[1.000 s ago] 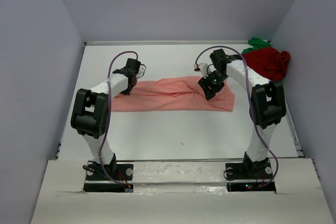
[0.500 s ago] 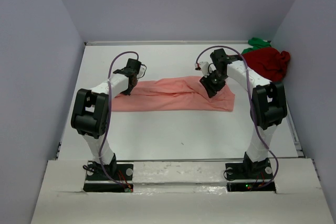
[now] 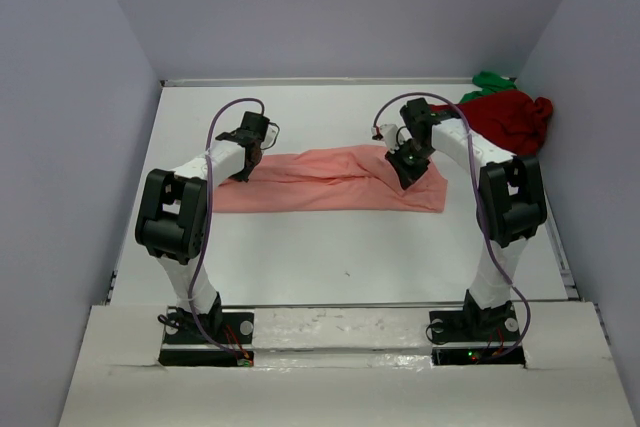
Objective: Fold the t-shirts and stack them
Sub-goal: Fold the tshirt
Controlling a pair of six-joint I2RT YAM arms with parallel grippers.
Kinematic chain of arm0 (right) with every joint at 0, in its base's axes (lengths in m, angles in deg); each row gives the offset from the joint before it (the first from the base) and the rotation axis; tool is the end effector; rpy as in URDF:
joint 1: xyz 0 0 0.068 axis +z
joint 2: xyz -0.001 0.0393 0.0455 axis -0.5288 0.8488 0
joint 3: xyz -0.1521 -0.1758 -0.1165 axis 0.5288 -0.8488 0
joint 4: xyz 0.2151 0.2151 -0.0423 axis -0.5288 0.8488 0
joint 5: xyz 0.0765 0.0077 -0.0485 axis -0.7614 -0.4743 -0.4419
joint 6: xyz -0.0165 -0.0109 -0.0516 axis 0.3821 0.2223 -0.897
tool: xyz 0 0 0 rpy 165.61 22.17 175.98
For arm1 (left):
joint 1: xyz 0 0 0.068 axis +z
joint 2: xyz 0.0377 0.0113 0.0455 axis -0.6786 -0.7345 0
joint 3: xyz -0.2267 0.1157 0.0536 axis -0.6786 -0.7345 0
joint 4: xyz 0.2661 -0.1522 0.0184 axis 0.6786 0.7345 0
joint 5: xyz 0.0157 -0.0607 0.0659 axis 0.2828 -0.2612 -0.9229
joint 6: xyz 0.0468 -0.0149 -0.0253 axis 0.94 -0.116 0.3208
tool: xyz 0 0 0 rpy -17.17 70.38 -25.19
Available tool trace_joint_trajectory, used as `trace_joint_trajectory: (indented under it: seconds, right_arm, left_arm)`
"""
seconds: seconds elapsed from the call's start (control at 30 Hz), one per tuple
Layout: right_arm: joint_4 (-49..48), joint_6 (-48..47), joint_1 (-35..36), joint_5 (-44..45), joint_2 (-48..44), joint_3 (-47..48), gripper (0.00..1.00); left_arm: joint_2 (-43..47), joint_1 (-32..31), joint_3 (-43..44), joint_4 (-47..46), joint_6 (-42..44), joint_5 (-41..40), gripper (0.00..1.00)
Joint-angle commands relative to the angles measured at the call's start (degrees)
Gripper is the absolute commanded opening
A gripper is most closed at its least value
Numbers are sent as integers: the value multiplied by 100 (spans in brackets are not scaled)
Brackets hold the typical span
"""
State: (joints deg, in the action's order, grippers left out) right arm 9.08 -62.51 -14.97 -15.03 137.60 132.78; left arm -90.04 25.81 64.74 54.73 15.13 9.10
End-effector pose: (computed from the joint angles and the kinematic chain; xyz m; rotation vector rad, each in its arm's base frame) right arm 0.3996 0.1315 0.1743 -1.1749 2.6338 0.3243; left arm 0.3969 -0.1046 0.1563 0.6952 2.4424 0.5822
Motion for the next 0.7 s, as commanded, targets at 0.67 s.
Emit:
trace_joint_trajectory:
  seconds: [0.67]
  right_arm:
    - [194,-74,19,1092,180,1452,0]
  left_arm:
    - [41,-39,110,126,66,-43,25]
